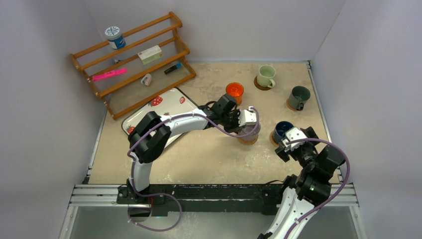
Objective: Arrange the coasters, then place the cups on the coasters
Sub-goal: Place the cup on the coaster.
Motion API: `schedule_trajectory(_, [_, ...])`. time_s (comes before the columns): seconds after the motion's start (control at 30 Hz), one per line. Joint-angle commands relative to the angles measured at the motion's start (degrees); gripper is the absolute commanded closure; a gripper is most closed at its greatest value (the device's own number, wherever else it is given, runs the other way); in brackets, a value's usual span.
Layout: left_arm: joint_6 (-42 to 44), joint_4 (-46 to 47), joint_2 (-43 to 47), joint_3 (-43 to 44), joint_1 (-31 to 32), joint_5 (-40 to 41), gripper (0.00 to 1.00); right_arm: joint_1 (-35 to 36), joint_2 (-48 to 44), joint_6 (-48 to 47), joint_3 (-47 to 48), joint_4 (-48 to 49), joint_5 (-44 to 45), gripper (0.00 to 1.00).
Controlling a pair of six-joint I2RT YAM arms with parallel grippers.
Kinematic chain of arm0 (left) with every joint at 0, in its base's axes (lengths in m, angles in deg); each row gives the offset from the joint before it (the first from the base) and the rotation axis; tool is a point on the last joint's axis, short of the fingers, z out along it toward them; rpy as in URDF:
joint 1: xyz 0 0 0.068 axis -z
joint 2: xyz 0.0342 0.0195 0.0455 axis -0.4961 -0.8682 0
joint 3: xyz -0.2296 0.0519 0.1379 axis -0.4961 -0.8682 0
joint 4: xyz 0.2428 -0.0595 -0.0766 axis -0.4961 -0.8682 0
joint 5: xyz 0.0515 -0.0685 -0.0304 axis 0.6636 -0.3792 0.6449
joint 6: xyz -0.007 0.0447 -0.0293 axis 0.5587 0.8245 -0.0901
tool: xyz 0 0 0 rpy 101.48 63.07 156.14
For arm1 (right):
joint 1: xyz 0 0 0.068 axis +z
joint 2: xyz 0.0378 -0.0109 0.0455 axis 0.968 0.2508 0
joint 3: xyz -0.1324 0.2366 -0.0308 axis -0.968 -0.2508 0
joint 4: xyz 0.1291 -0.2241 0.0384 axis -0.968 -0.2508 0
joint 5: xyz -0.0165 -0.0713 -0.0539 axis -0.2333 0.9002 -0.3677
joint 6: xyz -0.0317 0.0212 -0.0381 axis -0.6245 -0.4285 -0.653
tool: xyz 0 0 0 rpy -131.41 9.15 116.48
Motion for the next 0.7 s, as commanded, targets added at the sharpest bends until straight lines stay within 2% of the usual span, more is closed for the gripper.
schedule_trajectory(0.0, [0.66, 0.83, 2.40, 1.14, -0.05, -1.80, 0.70, -0.28, -0.53, -0.27, -0.28, -0.01, -1.95, 0.01])
schedule_trajectory(0.07, [0.78, 0.73, 2.49, 1.14, -0.05, -2.12, 0.63, -0.24, -0.49, -0.33, -0.28, -0.03, -1.98, 0.01])
schedule_trajectory(0.27, [0.70, 0.30, 2.57, 1.14, -0.05, -2.46, 0.60, -0.24, -0.54, -0.36, -0.27, -0.08, -1.98, 0.01])
schedule_trajectory(0.3, [0.77, 0.28, 2.61, 1.14, -0.05, -2.50, 0.54, -0.26, -0.52, -0.36, -0.28, -0.10, -1.93, 0.01])
schedule_trajectory(0.4, [0.88, 0.06, 2.83, 1.05, -0.05, -2.52, 0.27, -0.24, -0.43, -0.44, -0.28, -0.10, -2.03, 0.01])
schedule_trajectory(0.43, [0.84, 0.02, 2.92, 0.98, -0.05, -2.59, 0.21, -0.24, -0.44, -0.44, -0.28, -0.10, -2.04, 0.01])
schedule_trajectory(0.5, [0.88, -0.14, 3.16, 0.96, -0.05, -2.87, 0.16, -0.24, -0.44, -0.43, -0.28, -0.10, -2.07, 0.01])
schedule_trajectory(0.67, [1.01, -0.92, 4.40, 0.88, -0.05, -3.23, 0.11, -0.24, -0.44, -0.53, -0.36, -0.19, -2.04, 0.01])
